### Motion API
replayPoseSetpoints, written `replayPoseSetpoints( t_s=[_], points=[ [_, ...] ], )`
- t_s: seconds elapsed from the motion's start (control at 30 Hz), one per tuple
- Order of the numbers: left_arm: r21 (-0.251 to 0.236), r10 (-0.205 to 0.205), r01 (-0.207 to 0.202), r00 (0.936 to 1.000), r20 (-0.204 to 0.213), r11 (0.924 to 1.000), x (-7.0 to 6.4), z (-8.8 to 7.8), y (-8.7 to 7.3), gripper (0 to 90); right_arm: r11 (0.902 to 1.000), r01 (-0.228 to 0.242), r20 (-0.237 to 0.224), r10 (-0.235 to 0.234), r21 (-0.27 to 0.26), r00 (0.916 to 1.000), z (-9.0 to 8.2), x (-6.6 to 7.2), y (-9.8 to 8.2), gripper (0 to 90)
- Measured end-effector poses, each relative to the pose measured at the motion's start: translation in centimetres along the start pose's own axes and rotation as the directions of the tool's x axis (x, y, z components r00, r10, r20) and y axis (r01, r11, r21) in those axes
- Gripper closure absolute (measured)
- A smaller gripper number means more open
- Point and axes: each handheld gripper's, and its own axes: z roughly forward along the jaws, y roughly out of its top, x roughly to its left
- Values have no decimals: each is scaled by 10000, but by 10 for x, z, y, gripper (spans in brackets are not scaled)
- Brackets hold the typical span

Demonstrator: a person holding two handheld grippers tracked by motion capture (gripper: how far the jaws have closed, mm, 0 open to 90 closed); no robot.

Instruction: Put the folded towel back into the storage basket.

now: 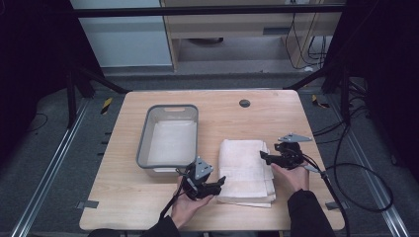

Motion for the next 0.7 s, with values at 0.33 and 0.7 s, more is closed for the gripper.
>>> replayPoseSetpoints(
  t_s=[0.33, 0.7],
  points=[
    [520, -53, 53, 10000, -5, 9986, -2, 16, -7, 317, 9997, -78, -205, 83, 221, 9998, 10, 0, -6, 301],
    [960, -229, 215, 9996, 133, 9952, -3, 30, -14, 287, 9980, -273, -387, 295, 564, 9988, 19, 0, -12, 287]
  ],
)
